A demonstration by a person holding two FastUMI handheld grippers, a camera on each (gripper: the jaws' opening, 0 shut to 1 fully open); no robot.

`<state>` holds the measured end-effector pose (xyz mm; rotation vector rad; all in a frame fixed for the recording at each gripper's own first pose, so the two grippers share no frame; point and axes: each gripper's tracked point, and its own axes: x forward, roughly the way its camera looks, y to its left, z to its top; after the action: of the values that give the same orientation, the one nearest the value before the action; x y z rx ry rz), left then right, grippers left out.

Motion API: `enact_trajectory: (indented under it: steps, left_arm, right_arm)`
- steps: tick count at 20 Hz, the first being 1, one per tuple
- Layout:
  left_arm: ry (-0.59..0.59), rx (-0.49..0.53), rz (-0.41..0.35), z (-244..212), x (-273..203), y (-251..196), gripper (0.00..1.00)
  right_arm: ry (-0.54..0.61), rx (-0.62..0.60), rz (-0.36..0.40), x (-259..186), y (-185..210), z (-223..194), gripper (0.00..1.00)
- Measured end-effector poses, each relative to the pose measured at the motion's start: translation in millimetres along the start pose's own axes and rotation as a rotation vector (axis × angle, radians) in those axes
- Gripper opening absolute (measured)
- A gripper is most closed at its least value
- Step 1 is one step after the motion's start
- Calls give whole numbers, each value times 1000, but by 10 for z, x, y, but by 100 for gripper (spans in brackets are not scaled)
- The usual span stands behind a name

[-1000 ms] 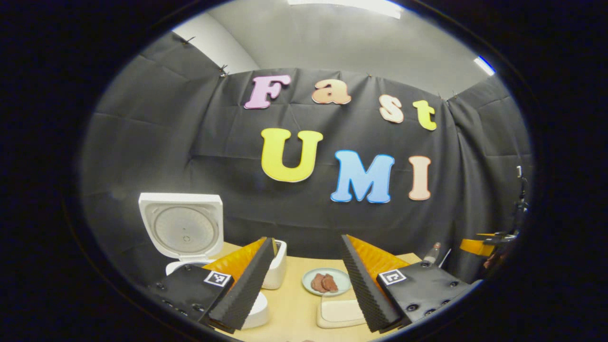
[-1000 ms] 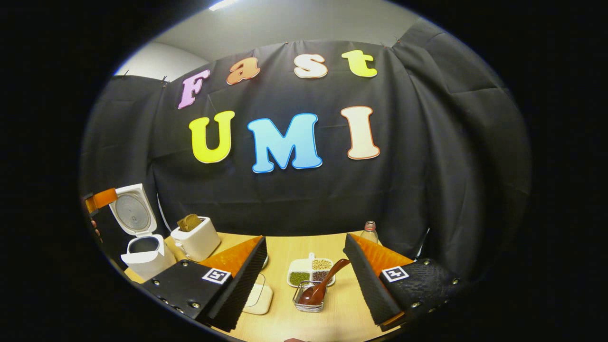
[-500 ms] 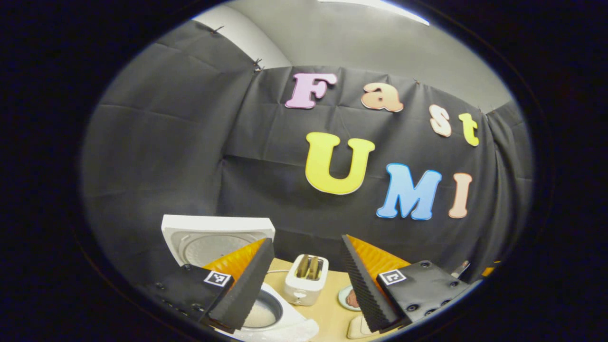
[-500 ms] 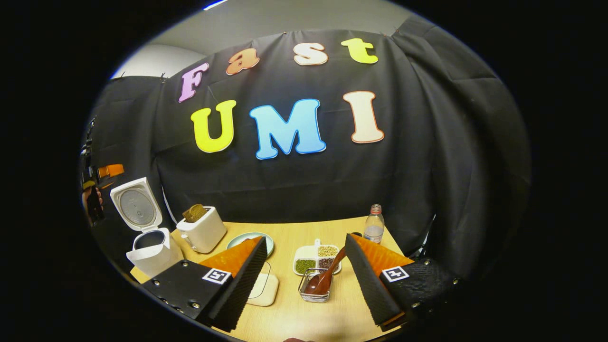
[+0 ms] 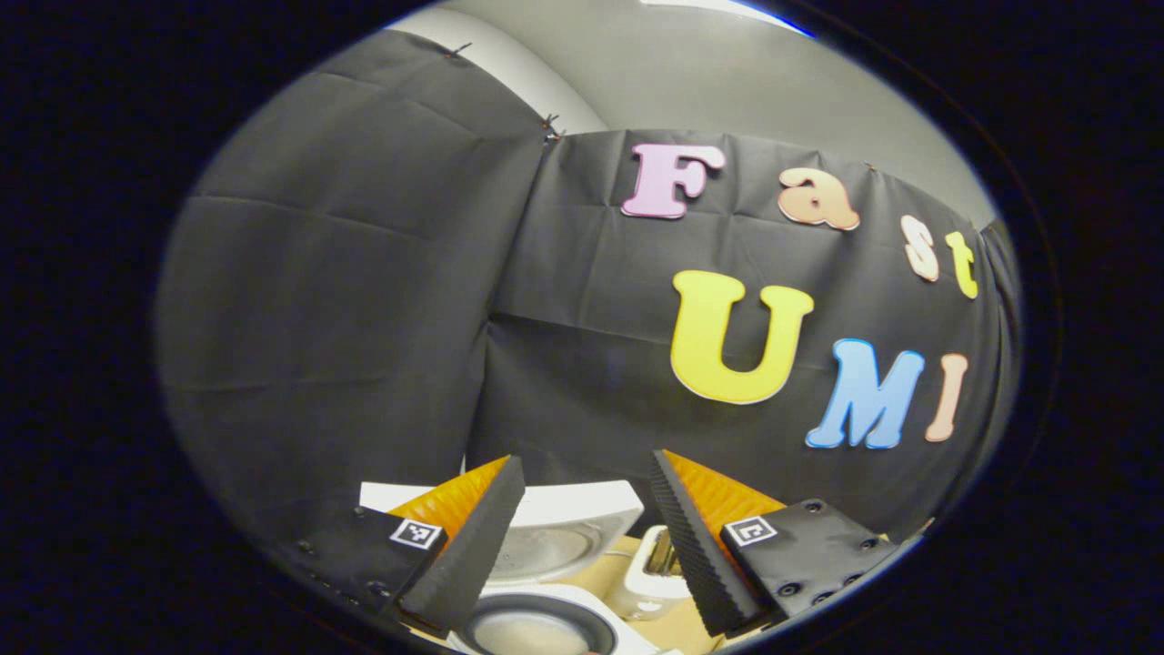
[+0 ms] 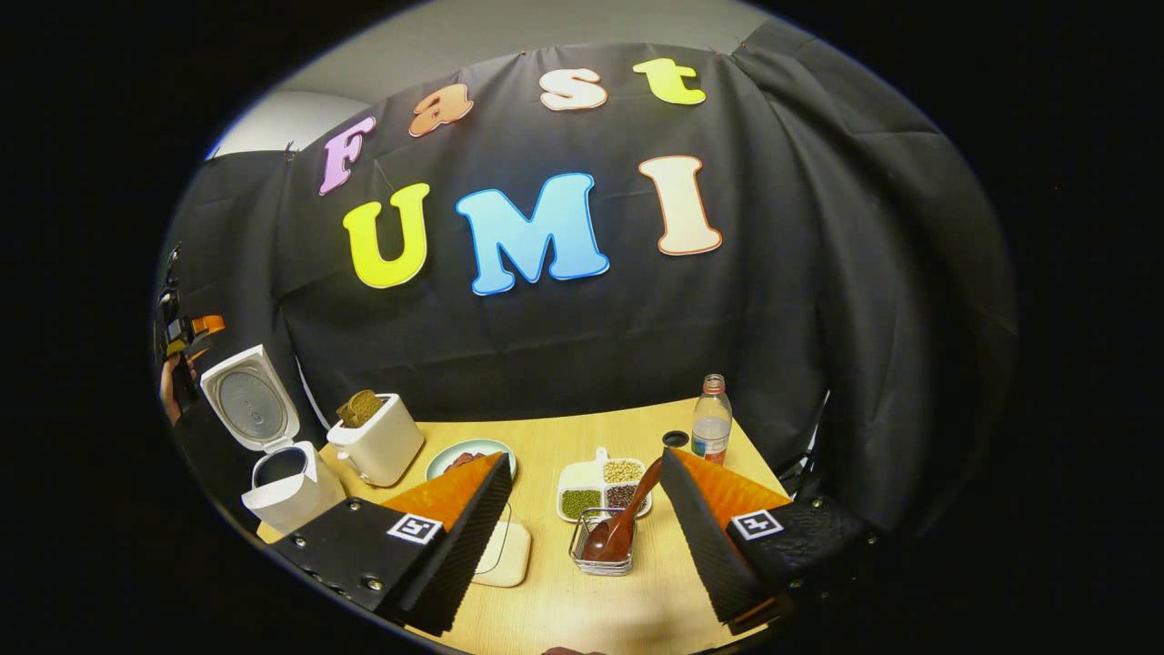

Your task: Close the left gripper, press the button to open the rice cooker; take a wooden spoon from the chopstick holder with the right hand, scoop a spoonful of rice and pour it into the rice cooker, then put the wooden spoon back into the chopstick holder.

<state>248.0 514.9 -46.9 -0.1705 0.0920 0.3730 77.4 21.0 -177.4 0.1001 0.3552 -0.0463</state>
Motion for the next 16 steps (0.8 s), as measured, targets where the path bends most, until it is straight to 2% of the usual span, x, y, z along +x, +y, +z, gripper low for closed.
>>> enact_trajectory:
  steps: [5,9,10,12,14,16]
  left_arm:
    - [48,-9,68,-153,528,297,96]
    - [141,-35,136,-523,862,471,97]
    - [151,-13,165,-603,880,500,98]
    - [153,44,170,-683,868,451,95]
    - [184,128,174,-741,796,441,97]
    - [174,124,167,-719,678,371,98]
  right_arm:
    - [2,5,8,66,153,28,100]
    - [6,3,17,147,240,72,100]
    - [-1,5,16,155,256,96,100]
    - [-6,4,14,186,257,113,100]
    - [-3,4,20,187,288,100,100]
    - [-15,7,30,174,329,136,100]
